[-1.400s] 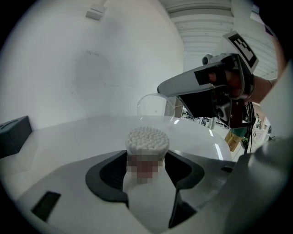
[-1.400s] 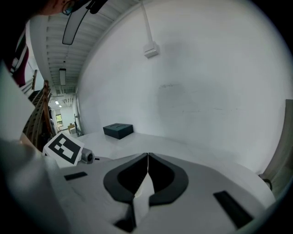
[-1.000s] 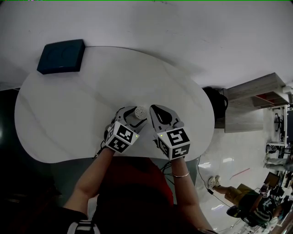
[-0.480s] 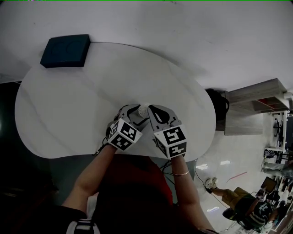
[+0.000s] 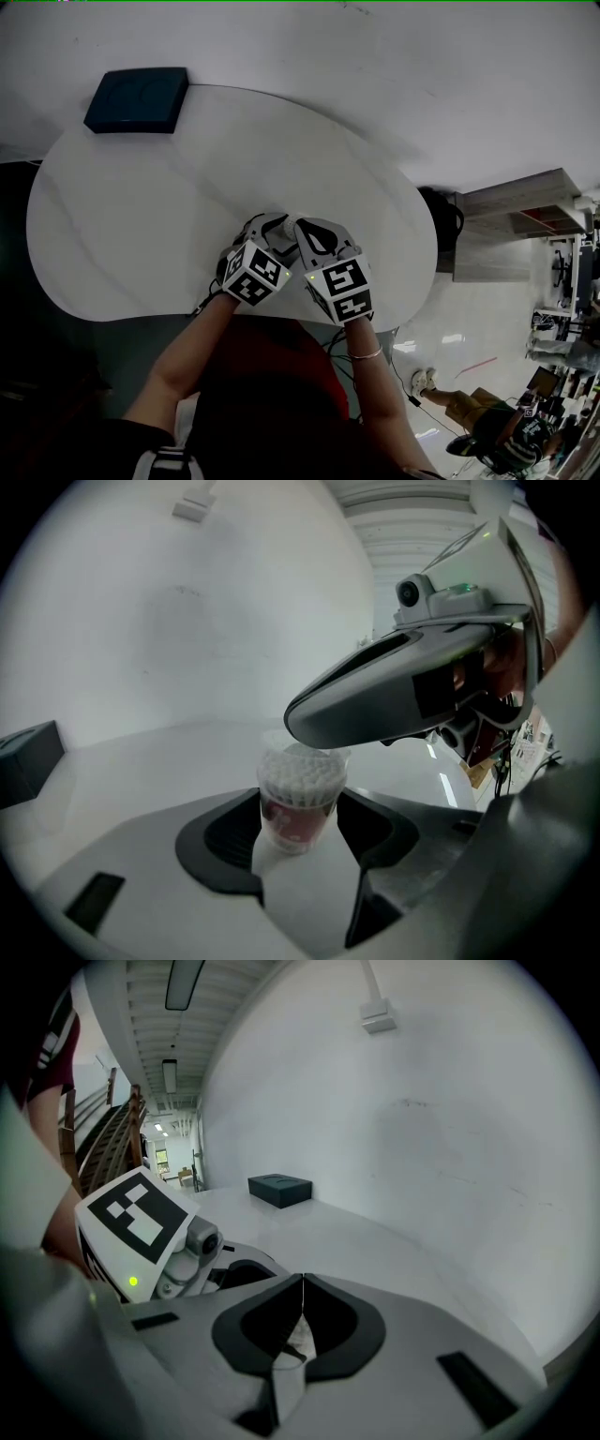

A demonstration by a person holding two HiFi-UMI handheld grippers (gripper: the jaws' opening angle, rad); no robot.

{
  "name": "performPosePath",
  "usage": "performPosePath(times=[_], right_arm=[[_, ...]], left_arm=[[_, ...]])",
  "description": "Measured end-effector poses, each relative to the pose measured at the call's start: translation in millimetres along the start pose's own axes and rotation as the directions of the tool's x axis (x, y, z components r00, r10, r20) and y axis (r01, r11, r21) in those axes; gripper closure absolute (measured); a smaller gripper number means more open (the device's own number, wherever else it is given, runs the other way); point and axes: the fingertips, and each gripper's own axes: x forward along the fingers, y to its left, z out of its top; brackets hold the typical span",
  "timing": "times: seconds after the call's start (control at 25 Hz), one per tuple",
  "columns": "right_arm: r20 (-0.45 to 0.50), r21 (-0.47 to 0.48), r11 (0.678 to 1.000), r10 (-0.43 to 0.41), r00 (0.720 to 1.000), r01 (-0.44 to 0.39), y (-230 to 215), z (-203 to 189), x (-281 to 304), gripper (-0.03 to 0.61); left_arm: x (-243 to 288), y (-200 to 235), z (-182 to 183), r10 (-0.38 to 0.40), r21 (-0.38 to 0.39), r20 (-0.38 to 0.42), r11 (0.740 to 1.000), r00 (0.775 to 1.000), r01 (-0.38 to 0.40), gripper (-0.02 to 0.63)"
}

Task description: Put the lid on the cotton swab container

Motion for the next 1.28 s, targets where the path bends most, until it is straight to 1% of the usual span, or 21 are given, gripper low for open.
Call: performPosePath(times=[0.32,0.52,0.68,1.04,1.16,1.28], right_arm=[[-0.012,0.008,1.000,0.009,1.000,-0.009,0.5,-0.5,0.7,0.563],[-0.014,0.031,0.999,0.020,1.000,-0.020,0.9,-1.7,0.4,0.563],[-0.044,0.014,1.000,0.025,0.999,-0.025,2.4,-3.9,2.6,0.563],[-0.054,0.023,0.999,0.028,0.998,-0.027,2.1,-3.7,4.0,0.563],[-0.080,0.007,1.000,0.028,0.996,-0.027,3.0,-5.8,6.1,0.563],[-0.085,-0.002,1.000,0.025,0.996,-0.026,4.2,-6.5,7.2,0.563]], left_arm=[[0.0,-0.6,0.2,-0.002,0.001,0.002,1.000,1.000,0.002,0.342],[-0.4,-1.2,0.6,-0.005,0.000,0.002,1.000,1.000,0.005,0.341],[-0.2,-1.6,0.5,-0.006,-0.001,0.001,1.000,1.000,0.006,0.341],[-0.1,-0.6,0.7,-0.007,0.003,0.004,1.000,1.000,0.007,0.342],[0.1,-0.9,0.4,-0.007,0.003,0.003,1.000,1.000,0.007,0.341],[-0.1,-0.7,-0.7,-0.007,0.001,0.003,1.000,1.000,0.007,0.341]])
